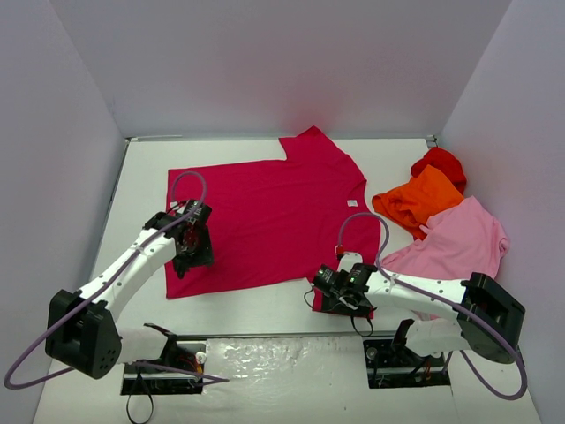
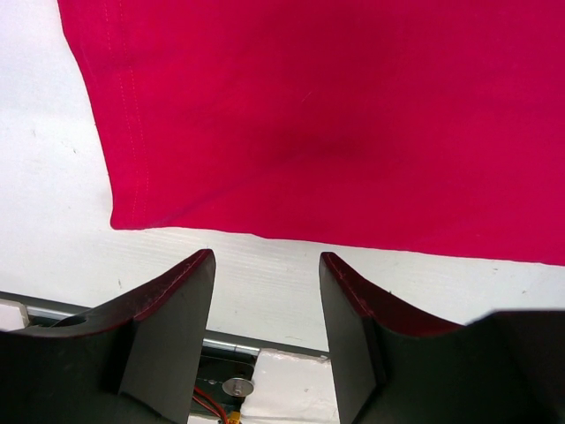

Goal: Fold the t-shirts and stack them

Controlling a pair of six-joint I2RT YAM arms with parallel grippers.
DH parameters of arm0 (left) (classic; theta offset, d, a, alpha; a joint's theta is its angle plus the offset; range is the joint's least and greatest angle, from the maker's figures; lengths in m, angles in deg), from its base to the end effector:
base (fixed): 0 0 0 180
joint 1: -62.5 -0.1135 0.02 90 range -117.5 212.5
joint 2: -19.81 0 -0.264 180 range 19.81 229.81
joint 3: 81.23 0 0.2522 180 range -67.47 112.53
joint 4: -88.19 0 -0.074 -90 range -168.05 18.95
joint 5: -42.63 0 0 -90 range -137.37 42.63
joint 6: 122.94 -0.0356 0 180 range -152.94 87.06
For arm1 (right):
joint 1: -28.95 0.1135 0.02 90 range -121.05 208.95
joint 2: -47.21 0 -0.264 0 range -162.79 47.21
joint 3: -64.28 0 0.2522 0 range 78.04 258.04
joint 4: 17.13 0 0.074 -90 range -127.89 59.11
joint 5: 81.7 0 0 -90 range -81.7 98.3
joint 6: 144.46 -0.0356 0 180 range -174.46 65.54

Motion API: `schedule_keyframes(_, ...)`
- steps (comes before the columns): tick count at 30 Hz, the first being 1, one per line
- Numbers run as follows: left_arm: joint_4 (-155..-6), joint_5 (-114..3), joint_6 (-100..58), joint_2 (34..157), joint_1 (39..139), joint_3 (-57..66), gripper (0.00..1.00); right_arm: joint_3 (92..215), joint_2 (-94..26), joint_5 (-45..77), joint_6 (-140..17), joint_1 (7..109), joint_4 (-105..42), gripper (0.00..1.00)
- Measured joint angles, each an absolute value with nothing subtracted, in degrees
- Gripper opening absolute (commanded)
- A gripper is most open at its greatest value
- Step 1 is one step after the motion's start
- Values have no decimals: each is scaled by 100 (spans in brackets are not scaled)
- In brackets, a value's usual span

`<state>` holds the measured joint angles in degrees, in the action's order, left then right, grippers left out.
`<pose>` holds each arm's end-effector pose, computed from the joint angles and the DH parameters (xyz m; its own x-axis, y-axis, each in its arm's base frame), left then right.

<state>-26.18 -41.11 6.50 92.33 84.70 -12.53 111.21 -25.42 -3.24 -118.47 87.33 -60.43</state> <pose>0.2151 -0.0836 0.2461 -0.8856 -0.3206 -0.3360 -0.2881 0.9467 -0.1441 0.1148 0.1729 0.1544 -0.9307 0.1682 -0.3249 0.0908 0.9664 0.2403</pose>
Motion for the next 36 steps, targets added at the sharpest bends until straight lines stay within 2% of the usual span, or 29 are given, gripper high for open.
schedule_keyframes(6, -2618, -4113, 650, 9157, 8470, -1253, 48, 11031, -2431, -321, -11947, 8753, -5979, 16)
schedule_keyframes(8, -2618, -4113, 650, 9147, 8470, -1253, 48, 11029, -2428, -319, -11964, 8753, -5976, 3)
schedule_keyframes(9, -2618, -4113, 650, 9143, 8470, -1253, 48, 11029, -2428, -319, -11973, 8755, -5974, 0)
schedule_keyframes(20, -2524, -4107, 652, 9050, 8470, -1255, 48, 11029, -2428, -328, -12004, 8790, -5964, 0)
schedule_keyframes(22, -2425, -4091, 653, 9051, 8470, -1255, 53, 11029, -2430, -330, -12002, 8793, -5964, 0)
schedule_keyframes(24, -2283, -4078, 671, 9052, 8470, -1255, 74, 11029, -2429, -331, -12002, 8795, -5964, 0)
schedule_keyframes(25, -2208, -4066, 688, 9052, 8470, -1255, 77, 11029, -2429, -333, -12001, 8799, -5964, 0)
schedule_keyframes(26, -2139, -4053, 713, 9052, 8470, -1255, 85, 11029, -2428, -336, -11999, 8803, -5964, 0)
schedule_keyframes(36, -1641, -3705, 1095, 9612, 8455, -1253, 86, 11032, -2286, -238, -11778, 8864, -5961, 0)
